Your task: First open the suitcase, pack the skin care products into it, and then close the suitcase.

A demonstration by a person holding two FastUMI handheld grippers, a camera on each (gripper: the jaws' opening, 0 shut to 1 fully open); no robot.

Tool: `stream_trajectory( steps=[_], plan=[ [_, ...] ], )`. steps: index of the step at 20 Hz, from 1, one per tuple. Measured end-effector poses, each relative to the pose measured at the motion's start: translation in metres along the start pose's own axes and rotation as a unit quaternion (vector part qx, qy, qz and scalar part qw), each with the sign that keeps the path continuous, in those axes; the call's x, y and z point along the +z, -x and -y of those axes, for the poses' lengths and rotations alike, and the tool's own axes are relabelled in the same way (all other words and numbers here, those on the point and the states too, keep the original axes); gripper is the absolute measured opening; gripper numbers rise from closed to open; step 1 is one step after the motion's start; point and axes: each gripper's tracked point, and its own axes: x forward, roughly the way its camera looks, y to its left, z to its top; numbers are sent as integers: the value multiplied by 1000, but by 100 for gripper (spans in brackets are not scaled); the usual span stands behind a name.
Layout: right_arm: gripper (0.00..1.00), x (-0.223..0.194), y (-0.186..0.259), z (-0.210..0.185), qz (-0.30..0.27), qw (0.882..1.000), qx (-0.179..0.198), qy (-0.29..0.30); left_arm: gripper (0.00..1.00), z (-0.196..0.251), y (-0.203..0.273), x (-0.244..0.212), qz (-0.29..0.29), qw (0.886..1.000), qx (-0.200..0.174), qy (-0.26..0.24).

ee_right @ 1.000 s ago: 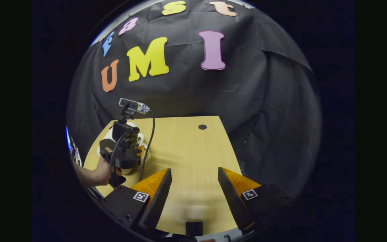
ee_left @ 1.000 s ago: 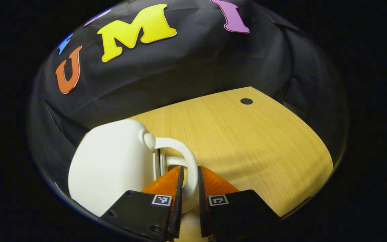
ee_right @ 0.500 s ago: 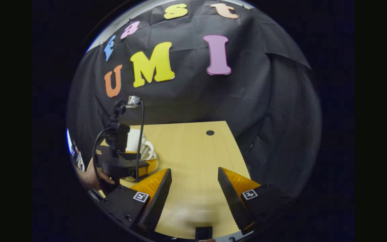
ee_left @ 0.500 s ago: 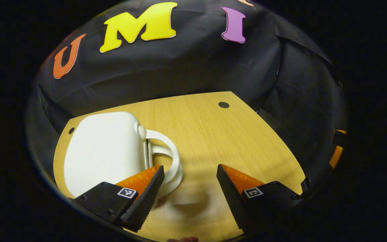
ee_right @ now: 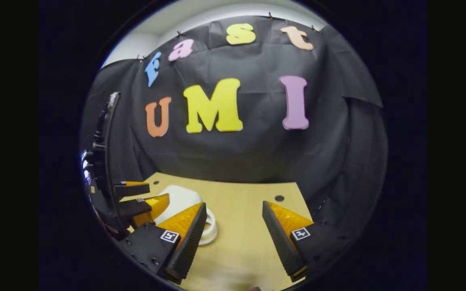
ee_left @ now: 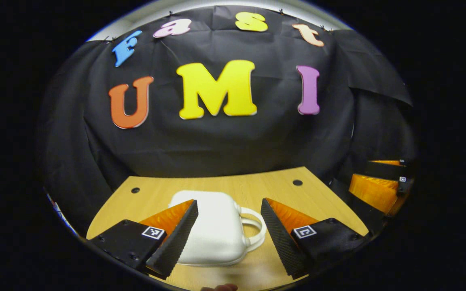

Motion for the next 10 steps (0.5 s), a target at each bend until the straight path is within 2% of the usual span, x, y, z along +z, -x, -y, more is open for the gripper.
stream_trajectory(
  steps=[2,5,7,9,10],
  plan=[
    [81,28,0,-10,40,999,0,10,99,-17,9,39,55,998,13,13],
    [81,53,9,-20,79,997,-4,17,99,-26,25,83,113,993,14,30],
    [81,71,19,-16,120,992,-29,28,99,-29,36,104,147,988,13,37],
    [81,87,27,-11,160,984,-61,48,98,-32,40,110,156,987,23,29],
    [77,93,31,-9,176,980,-75,58,98,-29,40,107,155,987,24,30]
  ],
)
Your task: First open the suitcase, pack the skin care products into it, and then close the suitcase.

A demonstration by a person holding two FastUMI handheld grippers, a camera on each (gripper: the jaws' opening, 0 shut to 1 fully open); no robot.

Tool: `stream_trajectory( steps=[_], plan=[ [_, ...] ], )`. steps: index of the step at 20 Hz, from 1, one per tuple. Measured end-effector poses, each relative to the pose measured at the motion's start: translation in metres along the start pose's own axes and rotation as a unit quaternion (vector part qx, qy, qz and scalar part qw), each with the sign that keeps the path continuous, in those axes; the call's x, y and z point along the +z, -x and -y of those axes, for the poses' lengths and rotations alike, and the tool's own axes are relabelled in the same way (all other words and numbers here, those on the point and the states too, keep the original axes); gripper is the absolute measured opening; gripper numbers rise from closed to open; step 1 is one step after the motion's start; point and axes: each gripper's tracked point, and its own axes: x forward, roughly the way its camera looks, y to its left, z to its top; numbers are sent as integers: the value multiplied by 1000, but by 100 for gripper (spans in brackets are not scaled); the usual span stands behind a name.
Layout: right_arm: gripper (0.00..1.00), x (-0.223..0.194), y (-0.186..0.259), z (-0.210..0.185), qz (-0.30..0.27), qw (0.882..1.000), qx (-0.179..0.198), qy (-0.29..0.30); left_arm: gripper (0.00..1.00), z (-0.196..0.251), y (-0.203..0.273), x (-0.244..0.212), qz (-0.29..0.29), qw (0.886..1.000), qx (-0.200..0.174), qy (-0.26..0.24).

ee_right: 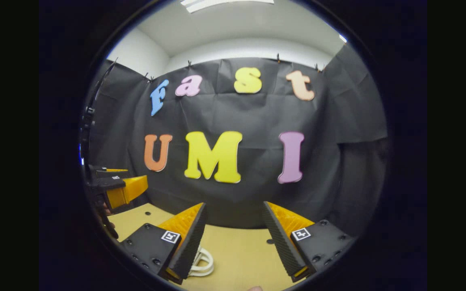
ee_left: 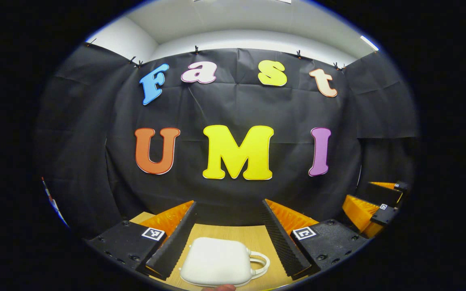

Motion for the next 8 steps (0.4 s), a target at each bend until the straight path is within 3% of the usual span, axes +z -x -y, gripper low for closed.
stream_trajectory(
  steps=[1,8],
  plan=[
    [81,6,2,-4,13,1000,-4,6,99,3,1,-2,-1,1000,-2,4],
    [80,-3,-3,-2,0,1000,-13,-5,99,8,4,-4,-3,1000,-5,-1]
  ],
)
